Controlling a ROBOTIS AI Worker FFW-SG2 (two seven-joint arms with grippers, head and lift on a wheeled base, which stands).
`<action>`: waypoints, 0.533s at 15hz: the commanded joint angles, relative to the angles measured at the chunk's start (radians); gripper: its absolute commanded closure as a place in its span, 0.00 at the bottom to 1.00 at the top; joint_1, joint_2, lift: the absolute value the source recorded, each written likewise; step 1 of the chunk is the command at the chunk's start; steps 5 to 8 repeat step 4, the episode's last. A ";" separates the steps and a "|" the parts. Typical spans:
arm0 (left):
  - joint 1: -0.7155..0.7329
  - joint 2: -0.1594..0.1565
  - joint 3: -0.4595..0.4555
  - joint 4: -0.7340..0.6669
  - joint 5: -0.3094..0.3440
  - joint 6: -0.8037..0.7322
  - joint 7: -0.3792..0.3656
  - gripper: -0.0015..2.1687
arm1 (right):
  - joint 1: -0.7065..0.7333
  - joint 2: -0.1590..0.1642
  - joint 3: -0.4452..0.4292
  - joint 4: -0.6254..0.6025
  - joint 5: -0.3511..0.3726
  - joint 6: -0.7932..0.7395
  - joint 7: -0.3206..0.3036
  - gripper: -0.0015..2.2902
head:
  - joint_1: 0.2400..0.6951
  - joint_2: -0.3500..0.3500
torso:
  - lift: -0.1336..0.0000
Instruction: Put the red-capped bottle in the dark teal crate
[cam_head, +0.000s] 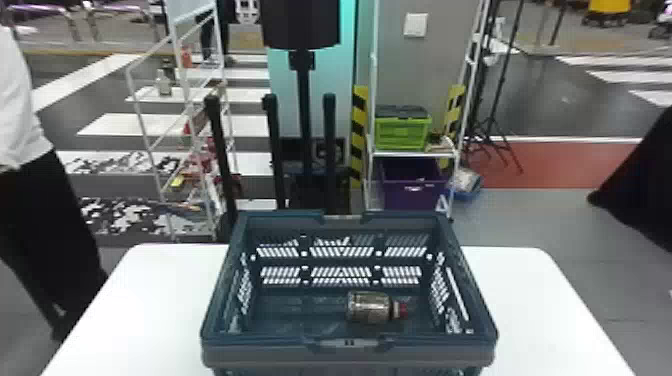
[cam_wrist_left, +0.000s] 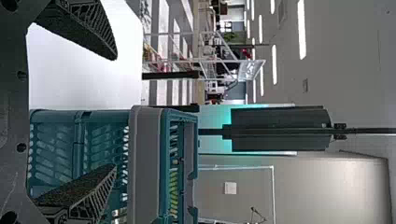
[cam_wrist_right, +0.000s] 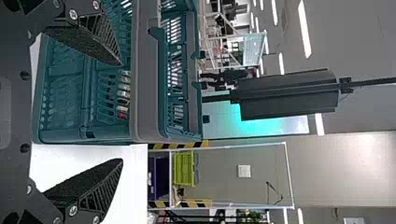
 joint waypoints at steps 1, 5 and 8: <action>0.002 0.001 -0.005 -0.002 -0.002 0.000 0.000 0.03 | 0.000 -0.002 0.001 -0.001 -0.001 -0.003 0.000 0.07 | 0.57 0.50 | 1.00; 0.002 0.002 -0.011 -0.002 -0.006 0.000 0.000 0.03 | 0.000 -0.002 0.000 0.001 -0.003 -0.003 0.000 0.07 | 0.57 0.50 | 1.00; 0.002 0.002 -0.011 -0.002 -0.006 0.000 0.000 0.03 | 0.000 -0.002 0.000 0.001 -0.003 -0.003 0.000 0.07 | 0.57 0.50 | 1.00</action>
